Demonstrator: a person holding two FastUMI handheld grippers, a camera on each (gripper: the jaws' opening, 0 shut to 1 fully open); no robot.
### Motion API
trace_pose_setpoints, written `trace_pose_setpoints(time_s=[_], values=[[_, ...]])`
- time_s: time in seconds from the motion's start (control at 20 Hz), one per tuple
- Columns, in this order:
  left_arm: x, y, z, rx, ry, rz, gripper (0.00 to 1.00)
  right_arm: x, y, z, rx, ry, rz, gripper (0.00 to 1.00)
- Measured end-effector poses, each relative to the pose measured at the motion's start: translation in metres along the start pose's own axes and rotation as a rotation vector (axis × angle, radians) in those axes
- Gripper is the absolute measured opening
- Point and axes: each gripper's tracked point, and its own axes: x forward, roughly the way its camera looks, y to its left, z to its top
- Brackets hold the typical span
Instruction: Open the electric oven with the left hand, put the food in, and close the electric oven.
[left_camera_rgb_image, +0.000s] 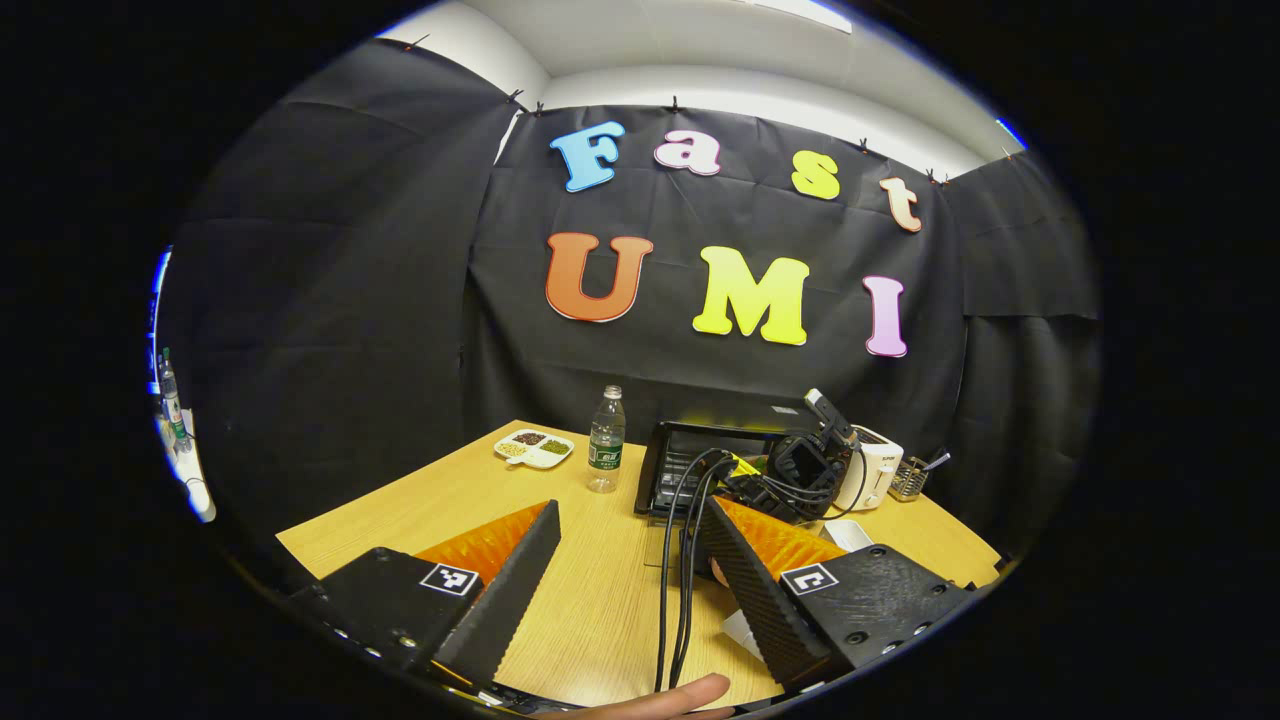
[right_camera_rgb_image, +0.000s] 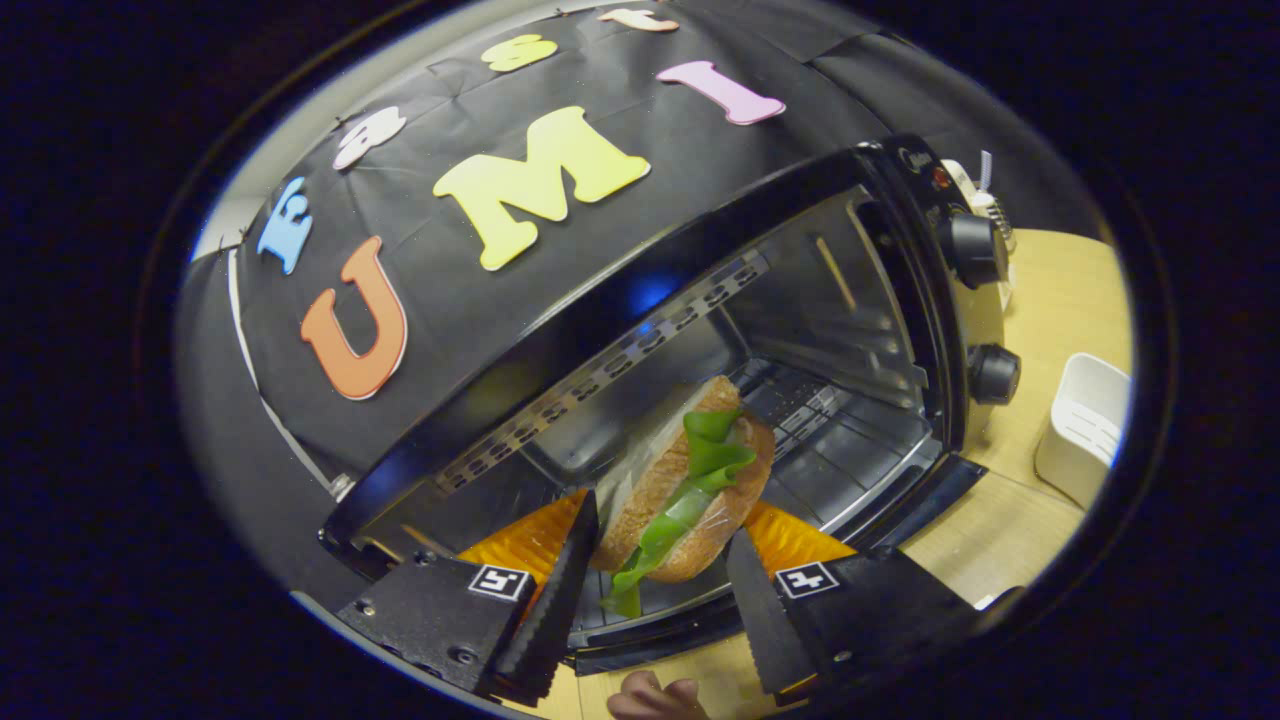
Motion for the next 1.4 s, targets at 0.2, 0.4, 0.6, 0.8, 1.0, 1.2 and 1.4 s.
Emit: trace_pose_setpoints(time_s=[0.2,0.4,0.6,0.8,1.0,1.2,1.4], values=[[0.0,0.002,-0.004,0.014,0.013,0.016,0.85,0.004,0.005,-0.004,-0.131,0.061,0.011,0.96],[-0.002,0.001,-0.003,0.027,0.017,0.018,0.92,0.001,0.001,-0.011,-0.295,0.114,-0.024,0.88],[-0.003,0.0,-0.002,0.034,0.012,0.02,0.81,-0.003,-0.004,-0.017,-0.477,0.206,-0.052,1.0],[-0.003,0.001,-0.003,0.04,0.015,0.024,0.81,-0.021,0.0,-0.032,-0.542,0.364,-0.024,1.0],[-0.003,0.005,-0.004,0.024,0.022,0.03,0.81,-0.042,0.007,-0.043,-0.519,0.48,0.052,0.91],[-0.006,0.017,0.001,0.04,0.005,0.049,0.92,-0.067,0.008,-0.036,-0.509,0.528,0.091,1.0],[-0.002,0.024,0.002,0.005,0.012,0.056,0.92,-0.092,0.007,-0.013,-0.518,0.482,0.137,1.0]])
